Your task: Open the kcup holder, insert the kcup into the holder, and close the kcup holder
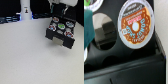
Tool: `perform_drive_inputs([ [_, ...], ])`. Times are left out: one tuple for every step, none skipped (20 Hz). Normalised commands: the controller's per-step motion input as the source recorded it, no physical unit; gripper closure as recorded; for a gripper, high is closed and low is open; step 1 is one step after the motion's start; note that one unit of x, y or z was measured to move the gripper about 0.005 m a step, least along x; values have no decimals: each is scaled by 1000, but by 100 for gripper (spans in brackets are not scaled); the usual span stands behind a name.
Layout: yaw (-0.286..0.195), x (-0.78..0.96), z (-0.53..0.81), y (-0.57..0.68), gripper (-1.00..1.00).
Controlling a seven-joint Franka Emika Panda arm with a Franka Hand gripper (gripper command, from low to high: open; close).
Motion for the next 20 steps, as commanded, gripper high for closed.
perform_drive_inputs([
  [-7, 116, 74, -97, -100],
  [-5, 119, 63, -107, -100],
  [53, 153, 100, 331, 100],
  [20, 150, 126, 2, -100],
  [0, 6, 0, 0, -100],
  [0, 57, 0, 0, -100],
  [0, 271, 49, -66, -100],
  [0, 369, 91, -26, -100],
  [0, 423, 140, -97, -100],
  [5, 480, 154, -111, -100],
  [15, 526, 171, -114, -100],
  [35, 540, 160, -106, -100],
  [38, 569, 163, -123, -100],
  [42, 589, 183, -126, -100],
  [45, 600, 191, -120, -100],
  [47, 591, 211, -126, -100],
  [48, 580, 214, -157, -100],
  [46, 589, 220, -157, -100],
  [47, 589, 206, -160, -100],
  [46, 594, 197, -171, -100],
])
